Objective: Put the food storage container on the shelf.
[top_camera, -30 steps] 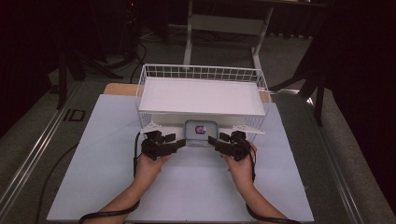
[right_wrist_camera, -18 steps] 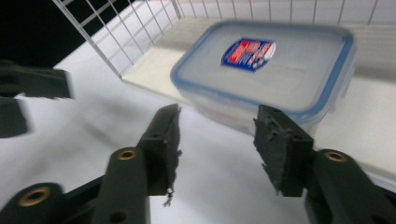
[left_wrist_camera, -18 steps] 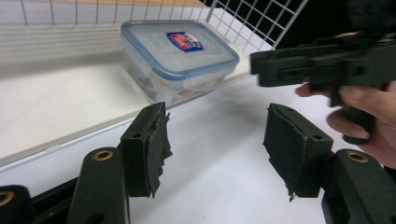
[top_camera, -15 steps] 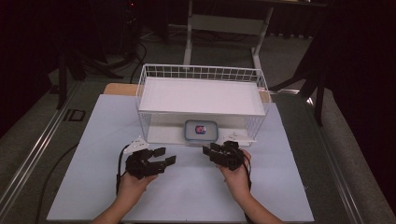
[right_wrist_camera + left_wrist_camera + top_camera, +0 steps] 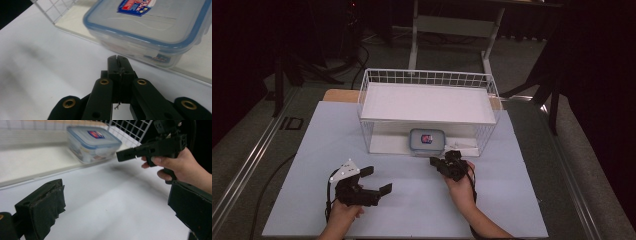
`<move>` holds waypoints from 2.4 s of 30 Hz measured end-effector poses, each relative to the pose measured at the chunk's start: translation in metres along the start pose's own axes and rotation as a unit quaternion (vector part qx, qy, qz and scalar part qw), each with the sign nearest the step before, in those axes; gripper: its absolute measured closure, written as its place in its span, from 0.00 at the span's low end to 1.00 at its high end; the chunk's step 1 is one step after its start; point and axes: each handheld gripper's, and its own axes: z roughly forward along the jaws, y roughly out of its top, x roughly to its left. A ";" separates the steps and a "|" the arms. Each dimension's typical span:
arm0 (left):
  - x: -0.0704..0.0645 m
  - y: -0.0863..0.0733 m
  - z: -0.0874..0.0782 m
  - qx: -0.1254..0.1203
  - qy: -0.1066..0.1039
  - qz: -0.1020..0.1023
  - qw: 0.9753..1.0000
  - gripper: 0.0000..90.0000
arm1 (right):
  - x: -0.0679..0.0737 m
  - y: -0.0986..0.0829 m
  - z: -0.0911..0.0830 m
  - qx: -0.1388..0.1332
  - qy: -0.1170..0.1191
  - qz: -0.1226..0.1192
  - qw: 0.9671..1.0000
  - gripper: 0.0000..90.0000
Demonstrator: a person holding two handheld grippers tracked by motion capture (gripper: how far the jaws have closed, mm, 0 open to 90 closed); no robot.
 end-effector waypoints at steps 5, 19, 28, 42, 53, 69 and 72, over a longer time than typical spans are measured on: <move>-0.002 -0.001 0.001 -0.007 0.008 0.026 1.000 0.02 | -0.008 0.003 0.009 0.003 -0.016 0.007 1.000 1.00; -0.007 -0.002 0.005 -0.021 0.006 0.055 0.998 0.02 | -0.002 0.017 0.038 -0.002 -0.021 -0.005 1.000 1.00; -0.005 -0.003 0.001 -0.026 0.008 0.053 0.998 0.02 | -0.002 0.033 0.054 -0.010 -0.038 -0.013 0.999 1.00; -0.006 -0.003 -0.001 -0.024 0.008 0.057 0.998 0.02 | -0.007 0.049 0.066 -0.012 -0.051 -0.007 0.999 1.00; -0.006 -0.004 -0.002 -0.024 0.009 0.055 0.998 0.02 | -0.014 0.051 0.070 -0.001 -0.057 -0.003 0.998 1.00; -0.007 -0.004 0.001 -0.032 0.011 0.065 0.997 0.02 | 0.016 0.029 0.045 -0.029 -0.030 -0.057 0.998 0.65; -0.008 -0.003 0.001 -0.034 0.012 0.063 0.997 0.02 | 0.021 0.025 0.034 -0.045 -0.015 -0.064 0.997 0.44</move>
